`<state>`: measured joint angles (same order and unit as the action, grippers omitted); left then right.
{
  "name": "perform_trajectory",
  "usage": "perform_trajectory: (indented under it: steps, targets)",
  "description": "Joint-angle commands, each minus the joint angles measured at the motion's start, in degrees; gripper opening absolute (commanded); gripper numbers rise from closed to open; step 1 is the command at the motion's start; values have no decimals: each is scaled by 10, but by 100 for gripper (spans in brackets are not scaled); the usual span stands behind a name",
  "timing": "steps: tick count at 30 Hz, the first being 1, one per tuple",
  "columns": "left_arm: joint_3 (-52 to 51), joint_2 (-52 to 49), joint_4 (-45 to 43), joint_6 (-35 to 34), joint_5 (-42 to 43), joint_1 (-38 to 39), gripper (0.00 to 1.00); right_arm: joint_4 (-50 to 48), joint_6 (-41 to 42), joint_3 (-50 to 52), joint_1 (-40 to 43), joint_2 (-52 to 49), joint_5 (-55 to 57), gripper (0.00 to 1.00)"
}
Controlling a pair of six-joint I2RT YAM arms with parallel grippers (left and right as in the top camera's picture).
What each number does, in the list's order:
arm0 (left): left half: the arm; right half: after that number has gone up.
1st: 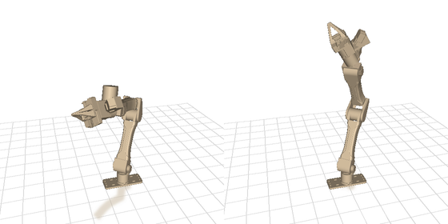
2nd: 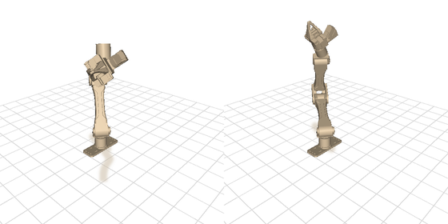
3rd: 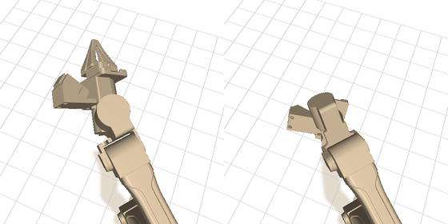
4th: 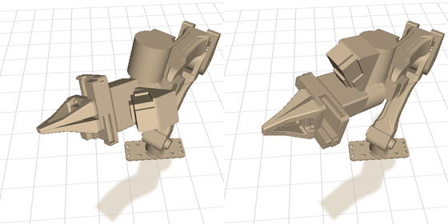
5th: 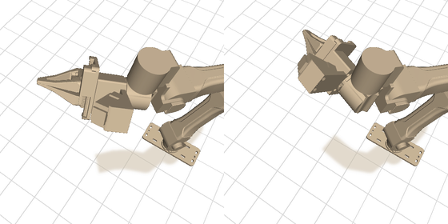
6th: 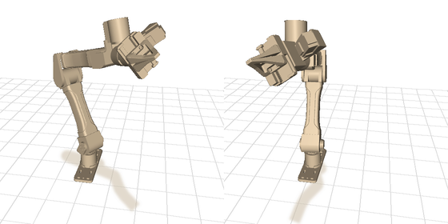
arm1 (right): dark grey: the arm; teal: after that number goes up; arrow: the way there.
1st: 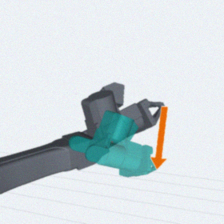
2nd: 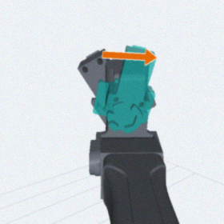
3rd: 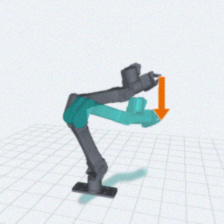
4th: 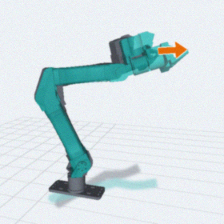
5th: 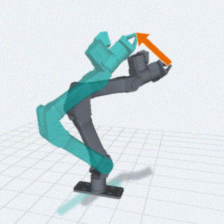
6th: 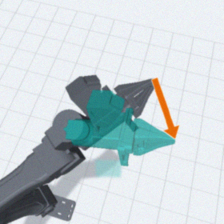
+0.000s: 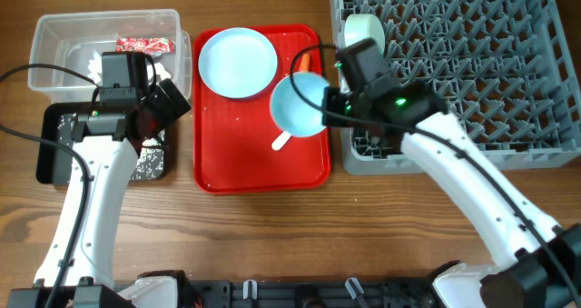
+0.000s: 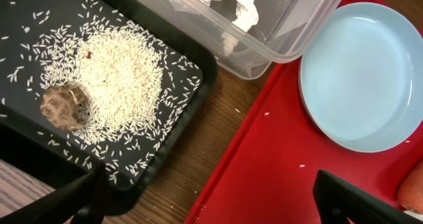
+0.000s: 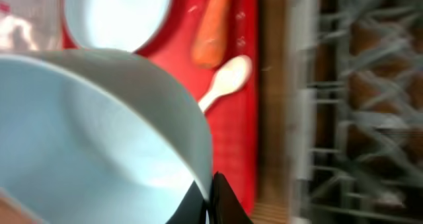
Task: Sort waste into correct bins and load items into the dishwasher rack
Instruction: 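Carry the blue bowl into the rack and release it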
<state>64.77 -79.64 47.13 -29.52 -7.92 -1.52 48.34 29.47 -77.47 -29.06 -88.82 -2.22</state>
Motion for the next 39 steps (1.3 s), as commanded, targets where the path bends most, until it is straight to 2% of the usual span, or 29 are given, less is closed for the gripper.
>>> perform_trajectory:
  steps: [1, 4, 5, 7, 10, 15, 18, 22, 25, 30, 36, 37, 39]
  targets:
    - [2, 6, -1, -10, -9, -3, 100, 18, -40, -35, 11, 13, 66, 4]
    - [2, 6, -1, -10, -9, -3, 100, 33, -39, -48, 21, 13, 96, 4]
    - [2, 6, -1, -10, -9, -3, 100, 42, -37, -52, 21, 13, 132, 4]
    - [2, 6, -1, -10, -9, -3, 100, 66, -23, -54, 21, 12, 285, 4]
    - [2, 6, -1, -10, -9, -3, 100, 95, 5, -54, 21, -4, 458, 4]
    - [2, 6, -1, -10, -9, -3, 100, 93, 19, -54, 21, -62, 570, 4]
    - [2, 6, -1, -10, -9, -3, 100, 70, -47, -54, 21, -122, 647, 4]
    - [2, 6, -1, -10, -9, -3, 100, 5, -191, -54, 21, -192, 760, 5]
    - [2, 6, -1, -10, -9, -3, 100, -37, -250, -54, 21, -205, 764, 4]
    - [2, 6, -1, -10, -9, -3, 100, -48, -286, -54, 3, -205, 759, 5]
    - [2, 6, -1, -10, -9, -3, 100, -45, -310, -54, -49, -205, 692, 9]
    - [2, 6, -1, -10, -9, -3, 100, -43, -311, -54, -55, -205, 679, 11]
    - [2, 6, -1, -10, -9, -3, 100, -33, -315, -54, -68, -205, 651, 29]
